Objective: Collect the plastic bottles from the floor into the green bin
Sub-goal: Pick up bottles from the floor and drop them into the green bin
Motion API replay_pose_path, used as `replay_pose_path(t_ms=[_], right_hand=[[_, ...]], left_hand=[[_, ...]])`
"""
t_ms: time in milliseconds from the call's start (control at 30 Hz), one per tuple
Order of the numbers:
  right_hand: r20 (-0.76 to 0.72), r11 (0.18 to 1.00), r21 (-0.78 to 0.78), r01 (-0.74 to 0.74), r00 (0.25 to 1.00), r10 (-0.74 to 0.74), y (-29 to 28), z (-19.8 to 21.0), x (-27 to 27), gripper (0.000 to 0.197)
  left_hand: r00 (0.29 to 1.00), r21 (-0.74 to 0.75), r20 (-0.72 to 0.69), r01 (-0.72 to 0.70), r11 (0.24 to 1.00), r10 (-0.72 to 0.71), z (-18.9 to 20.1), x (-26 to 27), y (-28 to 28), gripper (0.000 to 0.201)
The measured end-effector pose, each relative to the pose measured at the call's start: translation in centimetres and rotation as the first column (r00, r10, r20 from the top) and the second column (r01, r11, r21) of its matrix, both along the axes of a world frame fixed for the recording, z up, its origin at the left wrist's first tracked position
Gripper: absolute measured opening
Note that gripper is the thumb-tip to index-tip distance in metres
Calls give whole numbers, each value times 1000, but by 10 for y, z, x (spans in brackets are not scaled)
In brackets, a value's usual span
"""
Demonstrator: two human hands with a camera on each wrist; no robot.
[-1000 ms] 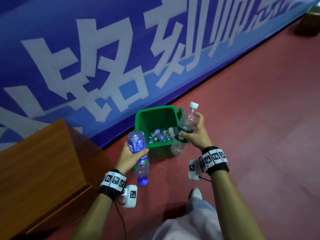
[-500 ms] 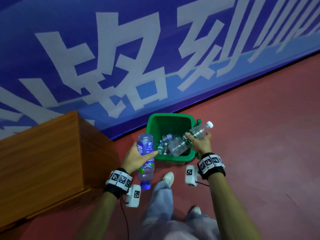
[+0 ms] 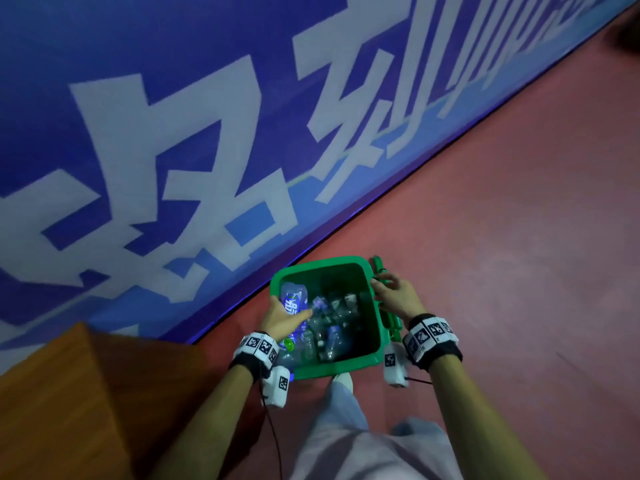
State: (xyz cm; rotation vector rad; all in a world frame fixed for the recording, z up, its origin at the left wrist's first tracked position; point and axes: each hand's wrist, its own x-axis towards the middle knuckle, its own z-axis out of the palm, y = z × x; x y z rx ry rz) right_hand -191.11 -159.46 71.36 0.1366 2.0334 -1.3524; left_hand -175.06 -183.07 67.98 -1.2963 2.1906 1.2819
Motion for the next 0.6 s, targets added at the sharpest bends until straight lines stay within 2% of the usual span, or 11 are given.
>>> replay_pose_path(t_ms=[67,133,167,233,333,400,500,600], right_hand=[[-100,996,33,-80,991,83,9,9,-4,30],[-157,984,86,-153,974,165,22,21,-2,31],[-163,983,105,-150,973,166,29,26,-3,31],[-185,984,133,-120,972,144,46,32,-1,33],[-208,982,182,-53,974,91,79,37,10,38],[-217,981,193,16,976,27,108,40,20,38],[-250,970,200,140,964,-87,154,52,40,39],[-280,941,199,276,936,-215,208,61,70,41]], left_hand=[[993,19,91,72,997,-73,-41,-26,-21,85],[984,33,153,87,996,-91,-92,-39,-39,100],[978,24,184,98,995,-101,-105,-48,-42,110],[960,20,248,128,992,-129,-90,-64,-33,116],[896,-12,362,280,960,-256,-72,-80,-12,96],[860,-14,367,387,922,-355,-63,-90,6,86],[805,-49,260,562,826,-533,-43,-111,43,62],[645,-44,96,763,645,-758,-7,-126,106,25]])
